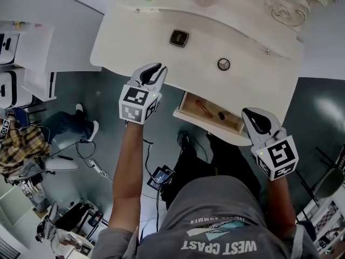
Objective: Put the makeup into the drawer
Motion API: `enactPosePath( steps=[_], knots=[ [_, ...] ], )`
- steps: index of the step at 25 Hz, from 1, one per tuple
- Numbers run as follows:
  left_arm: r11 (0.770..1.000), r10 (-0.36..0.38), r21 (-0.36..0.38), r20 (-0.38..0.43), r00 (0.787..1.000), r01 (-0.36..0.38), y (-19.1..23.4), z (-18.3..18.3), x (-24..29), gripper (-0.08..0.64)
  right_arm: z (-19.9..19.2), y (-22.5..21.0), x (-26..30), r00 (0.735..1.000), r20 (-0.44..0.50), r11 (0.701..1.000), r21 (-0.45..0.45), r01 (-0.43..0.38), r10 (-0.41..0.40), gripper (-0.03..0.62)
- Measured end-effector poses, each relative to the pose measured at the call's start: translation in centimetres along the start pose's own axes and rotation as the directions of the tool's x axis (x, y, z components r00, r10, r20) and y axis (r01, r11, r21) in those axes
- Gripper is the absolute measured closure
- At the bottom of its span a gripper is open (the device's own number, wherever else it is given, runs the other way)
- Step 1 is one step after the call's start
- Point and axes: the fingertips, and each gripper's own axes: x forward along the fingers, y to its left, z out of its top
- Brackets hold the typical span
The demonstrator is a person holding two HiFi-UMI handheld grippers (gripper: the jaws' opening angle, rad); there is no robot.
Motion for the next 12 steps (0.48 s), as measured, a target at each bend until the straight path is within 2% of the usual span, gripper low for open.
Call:
enactPosePath(
  steps=[12],
  knots=[
    [1.000, 0.010, -0.016, -0.065, 0.998, -0.011, 1.8, -1.1, 5.8, 0.384, -1.2, -1.8, 1.1, 0.999, -0.034, 1.000, 0.027, 0.012, -0.011, 0.591]
  ],
)
